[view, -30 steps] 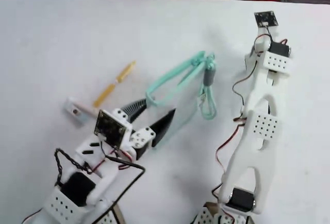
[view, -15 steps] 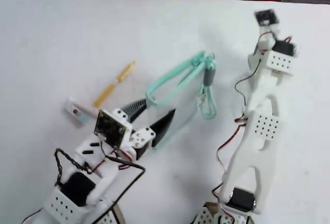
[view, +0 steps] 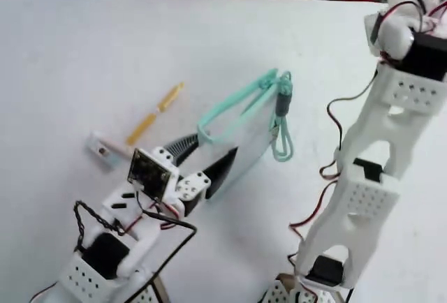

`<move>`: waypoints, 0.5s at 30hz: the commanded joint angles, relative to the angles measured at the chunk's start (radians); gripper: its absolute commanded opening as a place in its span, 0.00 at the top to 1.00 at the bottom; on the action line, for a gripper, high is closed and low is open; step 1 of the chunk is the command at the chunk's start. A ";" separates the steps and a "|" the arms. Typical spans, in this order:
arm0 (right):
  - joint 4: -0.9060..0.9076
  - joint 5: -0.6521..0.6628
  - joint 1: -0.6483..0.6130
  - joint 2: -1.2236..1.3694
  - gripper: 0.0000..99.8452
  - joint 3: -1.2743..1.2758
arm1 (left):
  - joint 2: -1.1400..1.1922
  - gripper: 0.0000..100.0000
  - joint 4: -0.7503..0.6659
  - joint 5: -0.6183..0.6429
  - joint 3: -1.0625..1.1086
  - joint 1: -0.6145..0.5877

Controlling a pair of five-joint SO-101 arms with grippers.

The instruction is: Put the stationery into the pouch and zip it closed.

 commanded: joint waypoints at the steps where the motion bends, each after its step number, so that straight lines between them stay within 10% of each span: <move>1: 0.004 -0.038 -0.005 -0.142 0.98 0.000 | -0.007 0.80 -0.025 0.011 -0.017 -0.005; 15: 0.007 -0.133 -0.018 -0.575 0.98 0.282 | -0.007 0.80 -0.025 0.011 -0.017 -0.005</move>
